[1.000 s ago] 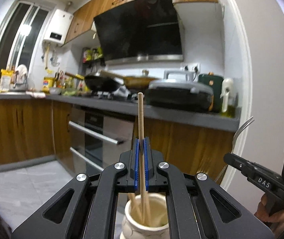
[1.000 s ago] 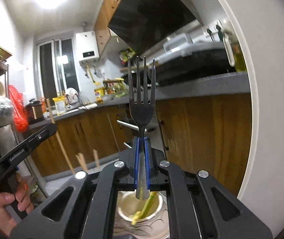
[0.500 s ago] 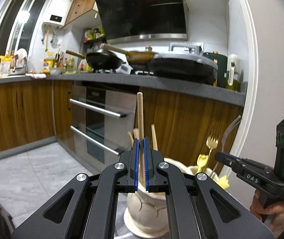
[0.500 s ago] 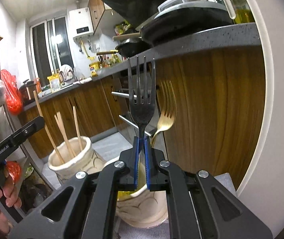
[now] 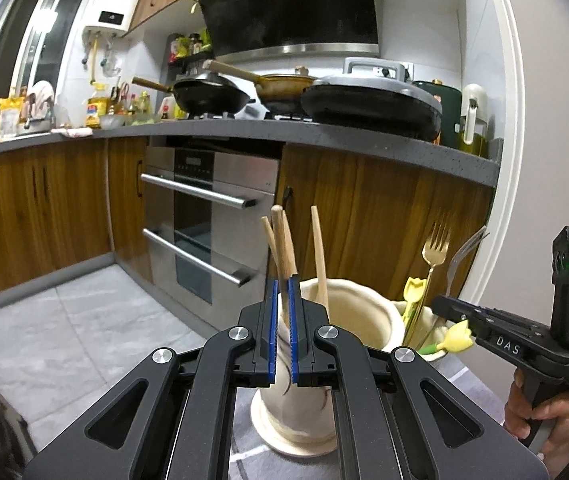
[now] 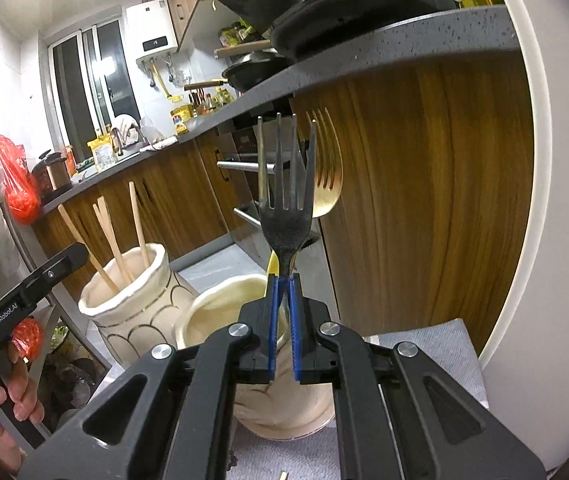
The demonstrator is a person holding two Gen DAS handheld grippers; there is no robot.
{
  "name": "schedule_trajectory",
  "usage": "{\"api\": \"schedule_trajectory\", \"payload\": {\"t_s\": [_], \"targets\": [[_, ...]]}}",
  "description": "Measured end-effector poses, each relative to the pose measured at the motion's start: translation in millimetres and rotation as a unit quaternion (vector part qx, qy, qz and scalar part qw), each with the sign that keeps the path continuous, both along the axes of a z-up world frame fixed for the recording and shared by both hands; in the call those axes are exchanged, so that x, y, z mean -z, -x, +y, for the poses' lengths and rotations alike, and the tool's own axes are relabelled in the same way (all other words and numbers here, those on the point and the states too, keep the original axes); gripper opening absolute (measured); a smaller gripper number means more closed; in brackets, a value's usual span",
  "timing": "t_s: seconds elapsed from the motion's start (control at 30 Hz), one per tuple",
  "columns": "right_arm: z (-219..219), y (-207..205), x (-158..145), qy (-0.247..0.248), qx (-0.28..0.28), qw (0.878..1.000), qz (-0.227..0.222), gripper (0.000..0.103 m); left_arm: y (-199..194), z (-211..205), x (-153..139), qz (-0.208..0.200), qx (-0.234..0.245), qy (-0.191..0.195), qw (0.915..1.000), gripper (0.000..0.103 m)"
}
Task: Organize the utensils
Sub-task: 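Lower the chopstick into the tall pot while the right tool drops the fork into the small pot, then open both tools and withdraw them back over the remaining utensils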
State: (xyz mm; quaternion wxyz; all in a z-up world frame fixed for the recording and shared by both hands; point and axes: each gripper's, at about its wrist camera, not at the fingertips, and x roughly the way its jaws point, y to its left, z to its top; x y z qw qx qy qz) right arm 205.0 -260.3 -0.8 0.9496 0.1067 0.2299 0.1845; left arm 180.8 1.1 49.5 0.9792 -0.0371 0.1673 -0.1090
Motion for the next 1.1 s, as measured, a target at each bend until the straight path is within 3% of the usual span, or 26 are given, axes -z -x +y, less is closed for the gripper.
{"api": "schedule_trajectory", "payload": {"t_s": [0.2,0.3,0.37,0.43,0.63,0.7,0.83,1.03,1.1], "targets": [[-1.1,-0.1,-0.8,0.001,0.001,1.0,0.0,0.005,0.2,0.9,-0.5,0.003,0.0,0.001,1.0,0.007],[-1.1,-0.2,-0.9,0.001,0.0,1.0,0.0,0.006,0.3,1.6,-0.6,0.003,0.0,0.001,1.0,0.018],[-2.0,0.5,-1.3,0.001,0.003,1.0,0.0,0.014,1.0,2.3,-0.9,0.004,0.0,0.003,1.0,0.026],[-4.5,2.3,-1.6,-0.003,0.005,1.0,-0.001,0.022,0.9,1.7,-0.6,0.003,0.0,0.002,1.0,0.027],[-8.7,8.1,-4.6,-0.012,0.009,1.0,-0.002,0.033,3.7,3.3,-1.4,0.002,-0.002,0.001,1.0,0.034],[-12.5,14.9,-6.1,-0.013,0.011,1.0,-0.002,0.039,8.0,5.7,-2.3,0.001,-0.004,0.003,1.0,0.046],[-20.3,30.8,-10.7,-0.013,0.014,1.0,-0.007,0.058,20.9,11.5,-4.2,-0.001,-0.004,0.004,1.0,0.048],[-34.5,55.5,-17.3,-0.019,0.012,1.0,-0.011,0.09,45.9,16.8,-5.3,-0.001,-0.008,0.001,1.0,0.081],[-37.1,63.4,-18.6,-0.019,0.008,1.0,-0.011,0.098,54.6,17.0,-4.7,0.003,-0.003,-0.001,1.0,0.086]]}}
